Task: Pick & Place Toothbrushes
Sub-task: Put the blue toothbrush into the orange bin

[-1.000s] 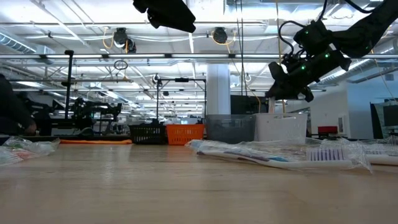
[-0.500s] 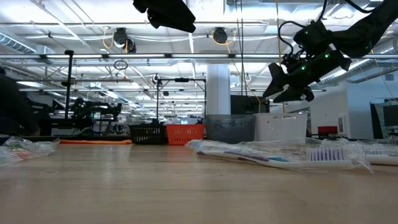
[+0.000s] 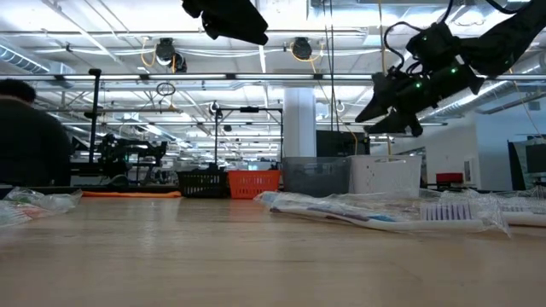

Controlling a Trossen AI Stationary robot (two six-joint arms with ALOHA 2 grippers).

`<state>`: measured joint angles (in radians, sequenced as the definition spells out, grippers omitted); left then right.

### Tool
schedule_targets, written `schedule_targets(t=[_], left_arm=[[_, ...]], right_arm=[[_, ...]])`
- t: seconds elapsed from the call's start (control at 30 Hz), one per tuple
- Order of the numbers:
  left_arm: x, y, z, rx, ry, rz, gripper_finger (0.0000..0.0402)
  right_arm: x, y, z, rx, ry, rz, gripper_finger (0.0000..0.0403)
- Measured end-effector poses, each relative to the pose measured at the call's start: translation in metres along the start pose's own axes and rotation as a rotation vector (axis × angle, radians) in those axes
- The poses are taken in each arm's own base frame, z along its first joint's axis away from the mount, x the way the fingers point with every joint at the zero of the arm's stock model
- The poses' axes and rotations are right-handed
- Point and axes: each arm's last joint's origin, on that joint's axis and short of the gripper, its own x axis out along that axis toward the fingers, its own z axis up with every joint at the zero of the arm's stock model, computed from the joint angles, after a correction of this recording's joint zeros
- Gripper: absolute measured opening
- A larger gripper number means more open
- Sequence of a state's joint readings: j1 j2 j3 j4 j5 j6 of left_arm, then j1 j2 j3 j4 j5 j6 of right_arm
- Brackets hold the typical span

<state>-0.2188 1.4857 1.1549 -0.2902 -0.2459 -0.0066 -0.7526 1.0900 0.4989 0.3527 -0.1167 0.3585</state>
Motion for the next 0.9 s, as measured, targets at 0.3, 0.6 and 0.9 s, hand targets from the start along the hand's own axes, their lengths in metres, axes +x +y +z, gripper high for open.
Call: schedule_targets(t=[0.3, 0.6, 0.9], left_arm=[[0.0, 0.0, -0.005, -0.026, 0.052, 0.0, 0.0182], [0.0, 0.0, -0.005, -0.032, 0.052, 0.0, 0.0182], [0.0, 0.0, -0.005, -0.011, 0.052, 0.0, 0.0182]], right_arm=[[-0.004, 0.03, -0.009, -0.035, 0.105, 0.304, 0.0233], [-0.013, 0.067, -0.046, -0.029, 0.403, 0.448, 0.0233], [-0.035, 0.094, -0.085, 0.034, 0.737, 0.465, 0.0233]])
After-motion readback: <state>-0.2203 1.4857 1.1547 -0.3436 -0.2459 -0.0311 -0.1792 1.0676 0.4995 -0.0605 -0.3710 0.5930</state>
